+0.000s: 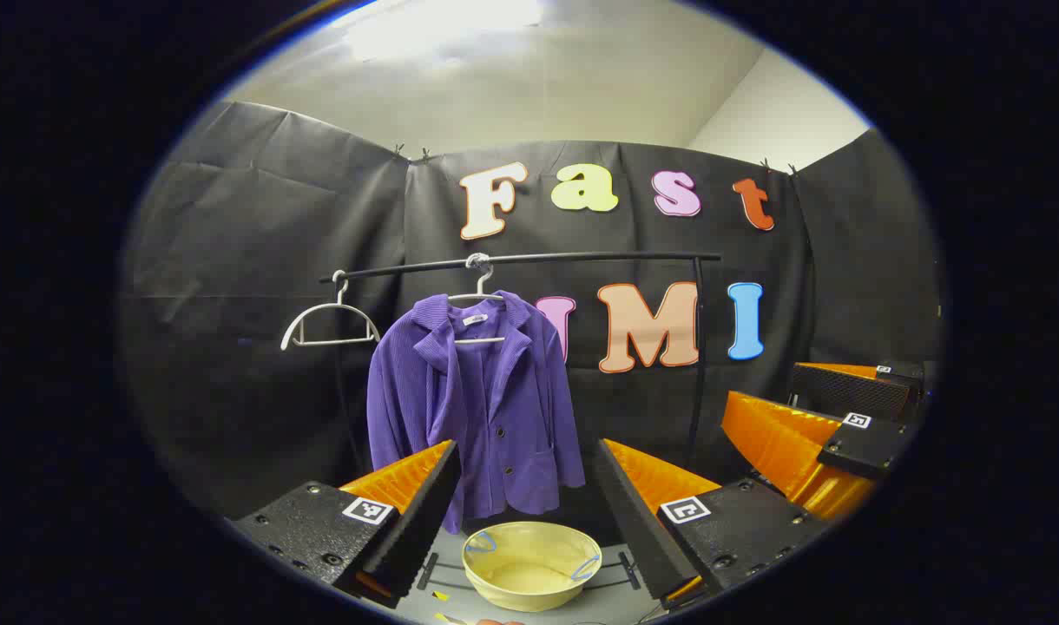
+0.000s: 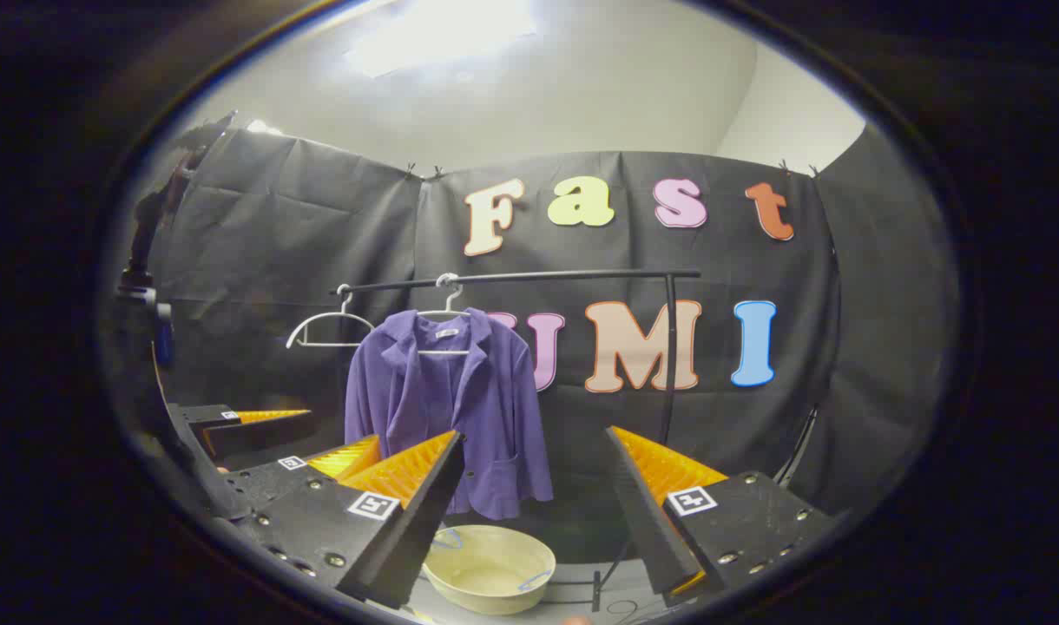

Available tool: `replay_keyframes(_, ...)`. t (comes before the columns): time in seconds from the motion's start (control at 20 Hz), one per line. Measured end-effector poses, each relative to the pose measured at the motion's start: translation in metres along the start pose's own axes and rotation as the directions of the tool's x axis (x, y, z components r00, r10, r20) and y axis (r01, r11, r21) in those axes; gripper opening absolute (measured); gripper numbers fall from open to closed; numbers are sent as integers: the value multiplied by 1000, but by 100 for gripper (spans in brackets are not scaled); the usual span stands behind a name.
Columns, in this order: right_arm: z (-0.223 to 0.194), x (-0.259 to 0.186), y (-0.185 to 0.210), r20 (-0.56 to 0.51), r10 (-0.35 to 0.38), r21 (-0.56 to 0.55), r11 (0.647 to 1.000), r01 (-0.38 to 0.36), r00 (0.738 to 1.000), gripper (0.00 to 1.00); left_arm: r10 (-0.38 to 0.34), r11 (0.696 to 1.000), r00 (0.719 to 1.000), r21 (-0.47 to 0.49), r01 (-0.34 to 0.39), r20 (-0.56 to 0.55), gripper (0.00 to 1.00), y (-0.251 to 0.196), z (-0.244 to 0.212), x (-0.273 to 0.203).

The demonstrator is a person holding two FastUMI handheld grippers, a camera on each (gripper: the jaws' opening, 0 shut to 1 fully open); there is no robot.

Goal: Grasp the clothes on the hanger with both hands and then place them into the laundry hamper below.

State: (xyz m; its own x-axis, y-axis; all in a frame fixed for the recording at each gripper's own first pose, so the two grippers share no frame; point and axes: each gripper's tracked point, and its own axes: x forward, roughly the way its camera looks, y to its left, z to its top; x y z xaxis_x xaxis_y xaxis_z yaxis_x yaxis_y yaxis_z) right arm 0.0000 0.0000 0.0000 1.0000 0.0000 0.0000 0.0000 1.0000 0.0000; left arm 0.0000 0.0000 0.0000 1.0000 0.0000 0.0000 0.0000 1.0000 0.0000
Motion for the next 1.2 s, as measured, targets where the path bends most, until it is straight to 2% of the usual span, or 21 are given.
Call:
replay_keyframes(0.35, -1, 4, -1, -5, 19, 7, 1000, -19, 1000, 94, 9, 1000, 1000, 22, -9, -3, 93, -1, -1, 0)
replay_keyframes(0.4, -1, 6, 0, -8, 21, 8, 1000, -21, 1000, 96, 12, 1000, 1000, 27, -12, -4, 96, 0, -1, 1)
replay_keyframes(0.5, -1, 10, 1, -10, 32, 11, 999, -32, 999, 96, 20, 999, 1000, 30, -20, -5, 93, 0, -1, 2)
replay_keyframes(0.75, -6, 22, 3, -26, 62, 9, 998, -62, 998, 94, 50, 998, 999, 40, -49, -18, 93, 1, -7, 8)
replay_keyframes(0.8, -7, 27, 4, -30, 71, 12, 997, -71, 997, 96, 60, 998, 998, 38, -59, -22, 93, 2, -7, 12)
replay_keyframes(1.0, -10, 52, 10, -34, 109, 15, 994, -109, 993, 94, 93, 995, 995, 47, -92, -28, 96, 11, -9, 32)
replay_keyframes(1.15, -14, 76, 13, -36, 110, 9, 994, -110, 993, 96, 106, 994, 994, 44, -105, -34, 96, 21, -15, 58)
replay_keyframes(1.2, -13, 87, 13, -32, 107, 5, 994, -107, 994, 94, 107, 994, 994, 44, -105, -37, 95, 25, -18, 69)
